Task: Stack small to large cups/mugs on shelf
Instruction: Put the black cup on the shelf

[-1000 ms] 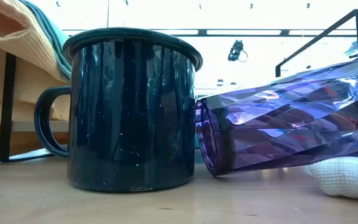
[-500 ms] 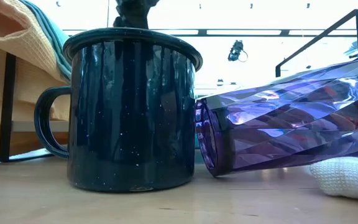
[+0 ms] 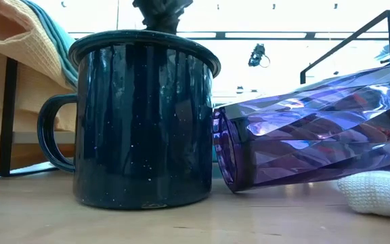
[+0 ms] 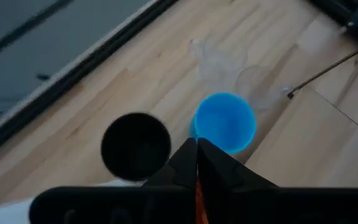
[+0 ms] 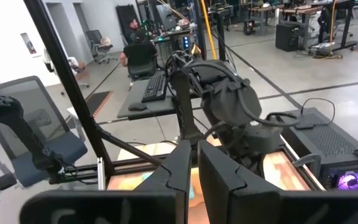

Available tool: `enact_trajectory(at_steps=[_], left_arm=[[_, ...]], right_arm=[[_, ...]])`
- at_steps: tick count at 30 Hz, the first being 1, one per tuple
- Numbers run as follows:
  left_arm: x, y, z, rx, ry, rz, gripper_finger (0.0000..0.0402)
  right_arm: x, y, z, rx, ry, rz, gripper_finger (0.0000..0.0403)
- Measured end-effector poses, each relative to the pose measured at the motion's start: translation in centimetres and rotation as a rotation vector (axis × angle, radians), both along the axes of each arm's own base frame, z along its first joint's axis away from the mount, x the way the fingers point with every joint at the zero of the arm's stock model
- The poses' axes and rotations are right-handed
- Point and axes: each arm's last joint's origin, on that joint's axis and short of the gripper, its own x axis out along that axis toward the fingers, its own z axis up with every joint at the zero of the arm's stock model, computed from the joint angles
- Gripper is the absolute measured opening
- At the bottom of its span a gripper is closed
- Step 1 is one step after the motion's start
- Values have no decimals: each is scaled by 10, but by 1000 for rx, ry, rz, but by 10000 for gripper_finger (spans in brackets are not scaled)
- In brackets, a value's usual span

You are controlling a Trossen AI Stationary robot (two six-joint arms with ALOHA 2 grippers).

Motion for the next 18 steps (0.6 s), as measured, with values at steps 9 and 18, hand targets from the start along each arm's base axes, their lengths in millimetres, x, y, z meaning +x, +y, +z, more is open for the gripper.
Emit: enact_trajectory(at_steps=[9, 18], left_arm=[[7, 1, -9, -55, 3, 34, 18], [22, 1, -31, -160, 49, -9, 8]], right_arm=[[0, 0, 0, -3, 0, 0, 38], [0, 0, 0, -3, -1, 0, 38]])
